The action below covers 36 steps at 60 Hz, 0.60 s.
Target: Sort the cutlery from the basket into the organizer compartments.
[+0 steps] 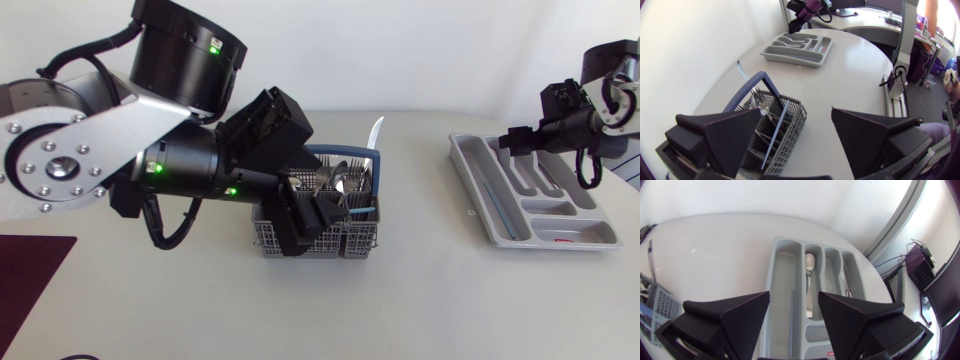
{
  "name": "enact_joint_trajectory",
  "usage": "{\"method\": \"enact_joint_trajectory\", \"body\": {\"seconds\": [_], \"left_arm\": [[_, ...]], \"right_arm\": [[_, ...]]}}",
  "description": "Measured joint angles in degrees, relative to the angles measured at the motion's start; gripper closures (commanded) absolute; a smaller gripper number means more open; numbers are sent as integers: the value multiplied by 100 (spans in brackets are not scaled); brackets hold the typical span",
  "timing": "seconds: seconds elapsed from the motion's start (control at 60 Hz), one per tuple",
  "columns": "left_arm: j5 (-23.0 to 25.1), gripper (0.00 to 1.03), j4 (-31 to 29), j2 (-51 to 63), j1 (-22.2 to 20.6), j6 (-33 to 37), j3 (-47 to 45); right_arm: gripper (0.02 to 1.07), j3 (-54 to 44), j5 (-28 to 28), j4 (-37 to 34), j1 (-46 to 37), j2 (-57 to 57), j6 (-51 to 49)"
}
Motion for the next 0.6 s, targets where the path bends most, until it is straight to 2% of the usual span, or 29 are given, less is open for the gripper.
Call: {"method": "enact_joint_trajectory", "body": {"seconds": [0.117, 0.317, 0.6], "left_arm": [[-225, 6, 223, 0, 0, 2, -7], [-737, 9, 669, 310, -2, -28, -11], [-2035, 19, 975, 868, -409, -94, -11]], "right_arm": [[34, -669, -299, 0, 153, -769, -133], [34, -1467, -323, -90, 726, -1823, -203], [34, -1851, -280, -400, 1250, -2682, -153]]}}
